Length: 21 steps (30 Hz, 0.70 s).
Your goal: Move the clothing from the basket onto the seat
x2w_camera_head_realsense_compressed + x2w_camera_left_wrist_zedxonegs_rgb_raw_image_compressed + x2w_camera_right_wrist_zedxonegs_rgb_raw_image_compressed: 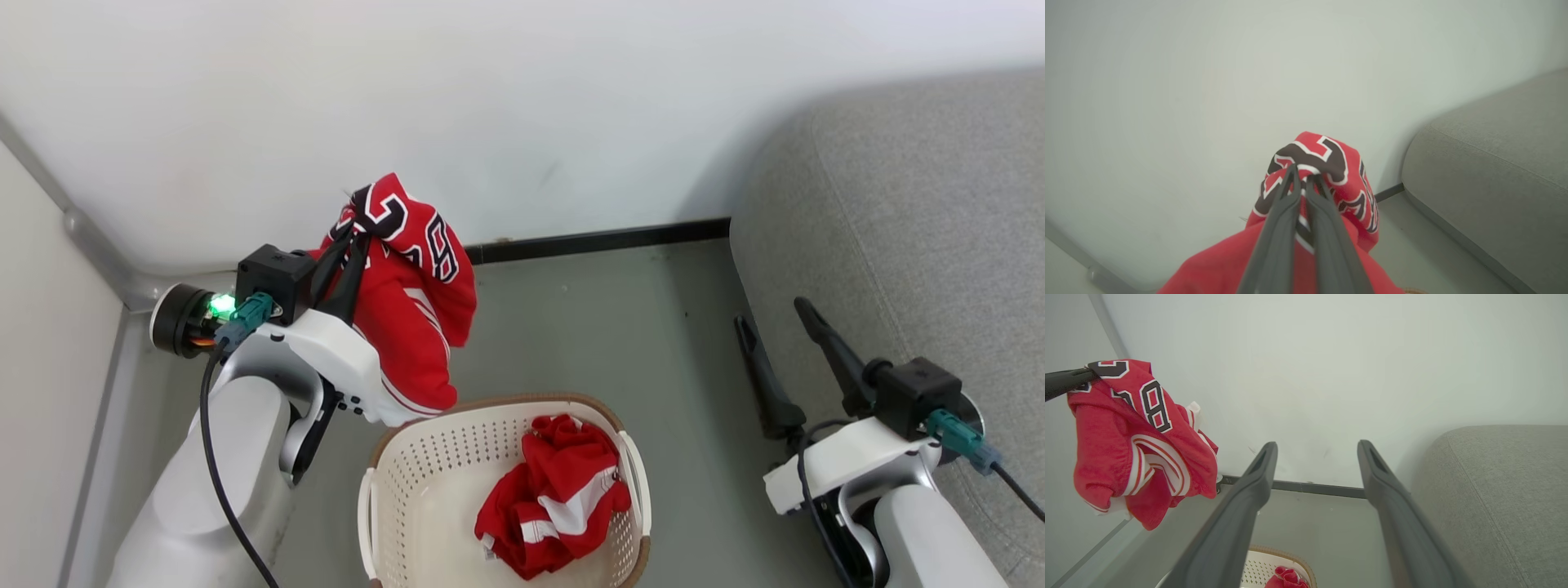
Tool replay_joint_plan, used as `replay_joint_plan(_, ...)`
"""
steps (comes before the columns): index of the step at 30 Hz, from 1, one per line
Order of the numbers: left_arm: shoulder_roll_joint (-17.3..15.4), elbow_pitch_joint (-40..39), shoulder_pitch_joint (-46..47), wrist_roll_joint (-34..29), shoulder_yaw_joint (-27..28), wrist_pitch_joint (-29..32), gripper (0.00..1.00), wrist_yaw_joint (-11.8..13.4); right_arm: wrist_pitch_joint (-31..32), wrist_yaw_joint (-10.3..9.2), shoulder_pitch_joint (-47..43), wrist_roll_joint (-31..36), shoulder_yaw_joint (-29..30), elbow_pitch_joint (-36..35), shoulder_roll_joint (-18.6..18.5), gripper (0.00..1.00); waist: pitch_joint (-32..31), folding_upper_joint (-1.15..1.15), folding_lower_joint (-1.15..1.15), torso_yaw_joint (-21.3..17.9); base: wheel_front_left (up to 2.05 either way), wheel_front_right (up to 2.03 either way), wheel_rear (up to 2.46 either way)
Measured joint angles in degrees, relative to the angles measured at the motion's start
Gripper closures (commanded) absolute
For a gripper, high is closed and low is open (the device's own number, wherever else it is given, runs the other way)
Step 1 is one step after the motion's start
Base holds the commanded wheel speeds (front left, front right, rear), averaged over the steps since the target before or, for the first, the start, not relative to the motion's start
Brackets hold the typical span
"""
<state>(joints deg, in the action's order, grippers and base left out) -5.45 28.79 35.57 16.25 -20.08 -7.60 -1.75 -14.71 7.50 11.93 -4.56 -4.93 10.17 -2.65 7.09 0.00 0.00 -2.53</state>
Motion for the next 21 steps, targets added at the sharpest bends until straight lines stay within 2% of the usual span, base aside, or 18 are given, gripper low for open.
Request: replay_joint_plan(21, 0.2, -4.5, -4.8, 2.4, -1.9, 6.3, 1.0, -1.0, 0.0, 0.0, -5.7, 0.0, -2.0, 2.1, -0.1, 0.0, -9.4, 0.0, 0.0, 1.9, 0.0, 0.0, 0.0)
